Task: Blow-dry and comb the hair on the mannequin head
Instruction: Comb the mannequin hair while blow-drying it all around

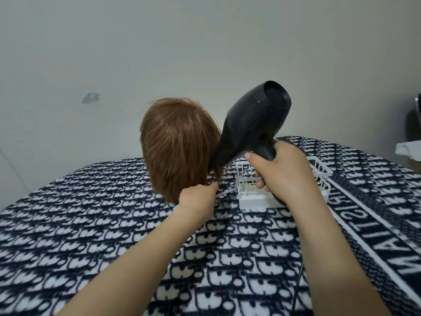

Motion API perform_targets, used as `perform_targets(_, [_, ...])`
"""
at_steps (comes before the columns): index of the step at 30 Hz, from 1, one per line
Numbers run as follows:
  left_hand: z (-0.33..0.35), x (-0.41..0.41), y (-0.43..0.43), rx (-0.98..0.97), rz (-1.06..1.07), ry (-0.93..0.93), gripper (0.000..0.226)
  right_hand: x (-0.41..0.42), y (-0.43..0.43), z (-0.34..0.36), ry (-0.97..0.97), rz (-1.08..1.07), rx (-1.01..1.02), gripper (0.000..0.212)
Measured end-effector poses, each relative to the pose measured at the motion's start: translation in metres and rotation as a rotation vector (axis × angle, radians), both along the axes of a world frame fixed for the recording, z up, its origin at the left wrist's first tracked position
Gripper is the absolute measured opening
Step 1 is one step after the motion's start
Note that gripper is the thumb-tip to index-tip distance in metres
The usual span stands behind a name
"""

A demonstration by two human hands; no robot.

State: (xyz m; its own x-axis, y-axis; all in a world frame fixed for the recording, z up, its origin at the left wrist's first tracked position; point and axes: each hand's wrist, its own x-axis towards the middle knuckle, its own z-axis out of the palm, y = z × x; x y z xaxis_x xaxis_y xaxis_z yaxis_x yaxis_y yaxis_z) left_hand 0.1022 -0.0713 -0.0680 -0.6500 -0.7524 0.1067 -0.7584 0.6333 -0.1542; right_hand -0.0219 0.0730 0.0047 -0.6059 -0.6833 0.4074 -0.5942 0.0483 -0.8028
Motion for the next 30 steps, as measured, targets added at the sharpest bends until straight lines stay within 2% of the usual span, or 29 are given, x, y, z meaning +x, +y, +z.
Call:
perform_targets(3, [0.007,0.008,0.011,-0.017,0.005,0.081,0.023,0.000,0.000,0.000,-0.014,0.014,0.002,0.027])
perform_targets(7, [0.017,0.030,0.028,-0.028,-0.001,0.257,0.011,0.003,-0.002,0.001,-0.038,0.005,-0.053,0.026])
perform_targets(15, [0.039,0.064,0.044,-0.002,-0.010,0.778,0.012,0.023,0.001,0.007,-0.105,0.027,-0.263,0.023])
perform_targets(19, [0.037,0.077,0.045,0.050,0.007,0.970,0.014,0.040,0.002,0.008,-0.103,0.063,-0.351,0.021])
perform_targets(25, [0.035,0.100,0.028,0.093,0.108,1.312,0.018,0.064,-0.006,0.005,-0.087,0.111,-0.344,0.017])
perform_targets(27, [0.037,0.104,0.021,0.187,0.168,1.474,0.015,0.073,-0.013,0.007,-0.042,0.118,-0.314,0.018])
perform_targets(30, [0.042,0.109,0.008,0.551,0.223,1.715,0.006,0.089,-0.026,0.016,0.021,0.145,-0.275,0.019])
